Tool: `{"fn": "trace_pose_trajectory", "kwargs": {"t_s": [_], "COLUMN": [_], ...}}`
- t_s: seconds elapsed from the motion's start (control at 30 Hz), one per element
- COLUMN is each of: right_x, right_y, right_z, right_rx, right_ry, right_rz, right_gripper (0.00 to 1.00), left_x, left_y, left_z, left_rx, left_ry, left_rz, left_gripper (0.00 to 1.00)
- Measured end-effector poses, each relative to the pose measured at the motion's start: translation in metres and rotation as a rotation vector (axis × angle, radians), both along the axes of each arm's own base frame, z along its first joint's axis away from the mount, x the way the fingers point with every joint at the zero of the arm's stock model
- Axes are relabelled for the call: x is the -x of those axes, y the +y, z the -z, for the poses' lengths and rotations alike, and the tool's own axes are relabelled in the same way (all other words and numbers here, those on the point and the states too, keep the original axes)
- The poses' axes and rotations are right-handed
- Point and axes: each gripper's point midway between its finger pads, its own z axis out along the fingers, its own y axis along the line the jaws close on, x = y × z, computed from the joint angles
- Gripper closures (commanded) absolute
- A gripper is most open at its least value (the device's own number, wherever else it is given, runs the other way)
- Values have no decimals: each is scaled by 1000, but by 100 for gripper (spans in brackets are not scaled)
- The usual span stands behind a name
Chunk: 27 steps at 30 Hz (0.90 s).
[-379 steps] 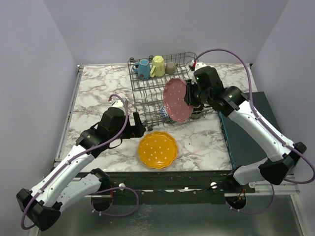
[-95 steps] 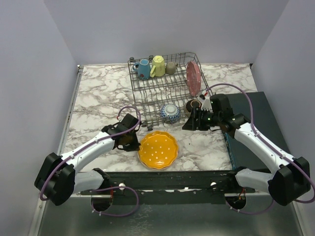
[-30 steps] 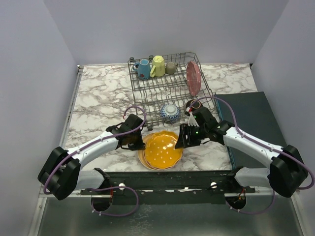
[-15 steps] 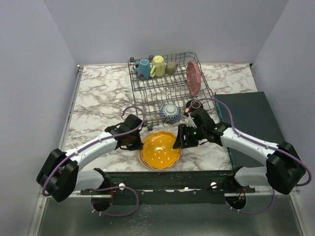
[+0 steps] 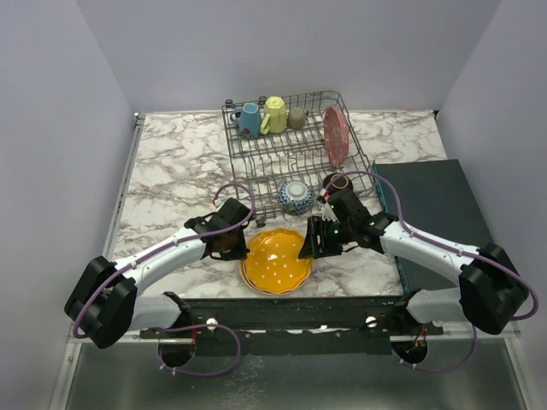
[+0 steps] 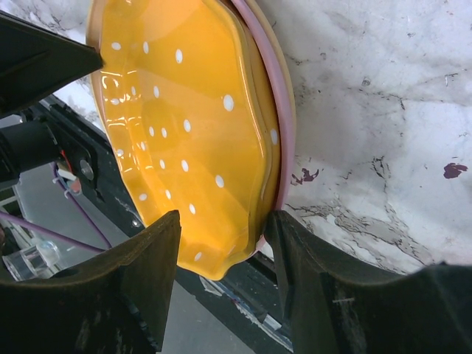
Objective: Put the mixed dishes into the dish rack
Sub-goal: Pick up the plate from the corner of the board.
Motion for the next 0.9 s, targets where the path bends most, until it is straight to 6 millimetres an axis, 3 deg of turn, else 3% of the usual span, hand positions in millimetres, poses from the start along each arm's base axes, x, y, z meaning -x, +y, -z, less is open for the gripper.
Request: {"fn": "trace_pose_trajectory", "kwargs": {"t_s": [0.33, 0.53, 0.9], "right_x": [-1, 12, 13], "right_y": [-1, -8, -7], "right_z": [3, 27, 27], "right_rx": [3, 58, 54], "right_ry": [-8, 26, 25], "right_rz": [6, -3, -1], "right_gripper": [41, 40, 40], "left_x": [1, 13, 18], "left_y": [-1, -20, -24], "left_z": [0, -1, -1], "left_rx": [-28, 26, 43], "left_ry": [-16, 13, 29], "left_rz": [29, 92, 110], "left_gripper": [92, 82, 78]}}
